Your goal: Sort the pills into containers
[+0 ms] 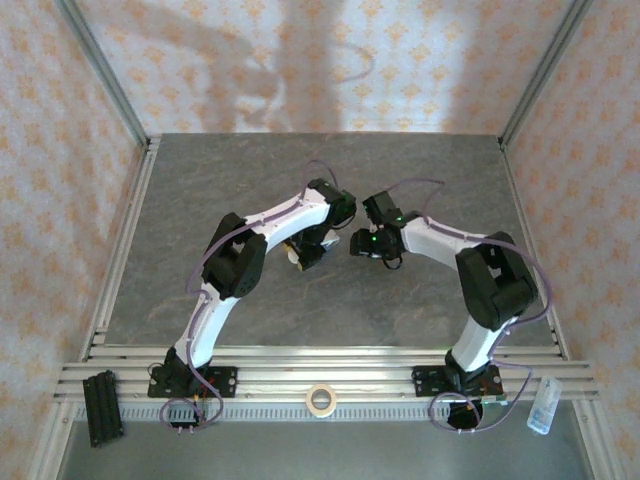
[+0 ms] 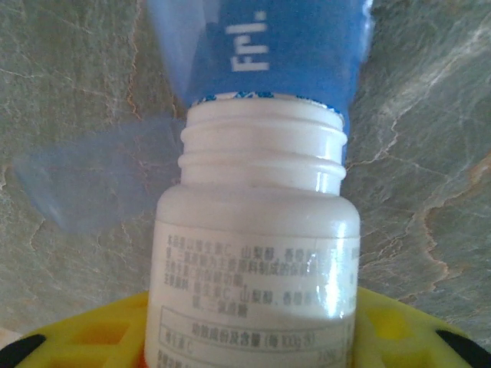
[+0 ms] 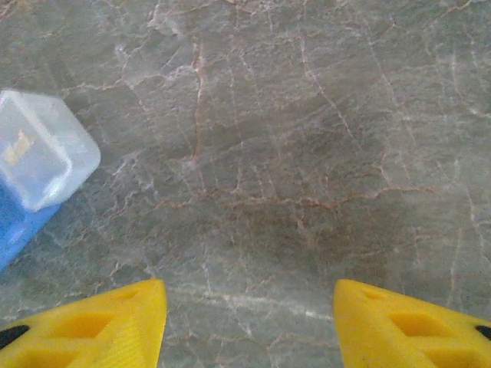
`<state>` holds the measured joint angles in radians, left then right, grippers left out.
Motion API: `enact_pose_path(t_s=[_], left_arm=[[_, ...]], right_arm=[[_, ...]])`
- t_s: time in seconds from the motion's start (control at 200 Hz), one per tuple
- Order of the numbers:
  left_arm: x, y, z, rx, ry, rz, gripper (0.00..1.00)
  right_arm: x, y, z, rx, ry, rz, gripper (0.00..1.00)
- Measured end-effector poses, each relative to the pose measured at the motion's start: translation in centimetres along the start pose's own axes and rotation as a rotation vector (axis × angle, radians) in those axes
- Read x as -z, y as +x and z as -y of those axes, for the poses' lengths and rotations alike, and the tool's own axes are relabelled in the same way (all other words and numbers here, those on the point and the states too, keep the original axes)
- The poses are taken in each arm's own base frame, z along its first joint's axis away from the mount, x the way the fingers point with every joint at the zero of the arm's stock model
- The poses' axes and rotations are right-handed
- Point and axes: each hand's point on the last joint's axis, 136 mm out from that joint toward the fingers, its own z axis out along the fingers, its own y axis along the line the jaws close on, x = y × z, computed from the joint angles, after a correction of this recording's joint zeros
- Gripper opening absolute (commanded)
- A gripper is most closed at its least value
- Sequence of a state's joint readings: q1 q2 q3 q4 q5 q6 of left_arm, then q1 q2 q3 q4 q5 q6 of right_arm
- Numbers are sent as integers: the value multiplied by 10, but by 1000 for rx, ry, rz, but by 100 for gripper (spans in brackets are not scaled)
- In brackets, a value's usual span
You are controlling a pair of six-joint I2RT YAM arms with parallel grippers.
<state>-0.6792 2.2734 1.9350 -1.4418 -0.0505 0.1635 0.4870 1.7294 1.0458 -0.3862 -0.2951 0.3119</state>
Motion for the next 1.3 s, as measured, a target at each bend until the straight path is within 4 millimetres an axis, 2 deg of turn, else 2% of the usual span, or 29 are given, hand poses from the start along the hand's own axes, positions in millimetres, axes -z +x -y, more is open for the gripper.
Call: enact_pose_path(t_s=[0.155,0.686,1.126,1.301], left_arm=[[0,0,0,0,0,2,0],[3,-8,-2,14,-5,54,0],[6,-4,-5,50,8,127,0],[2,-2,-3,57,10,142,0]], right_arm=[[-5,-6,-2,-19,-12,7,58],[-3,-14,-8,-29,-29,29,58],[-3,-15,-9,-29,-31,31,58],[-3,-15,-8,-29,-30,31,58]])
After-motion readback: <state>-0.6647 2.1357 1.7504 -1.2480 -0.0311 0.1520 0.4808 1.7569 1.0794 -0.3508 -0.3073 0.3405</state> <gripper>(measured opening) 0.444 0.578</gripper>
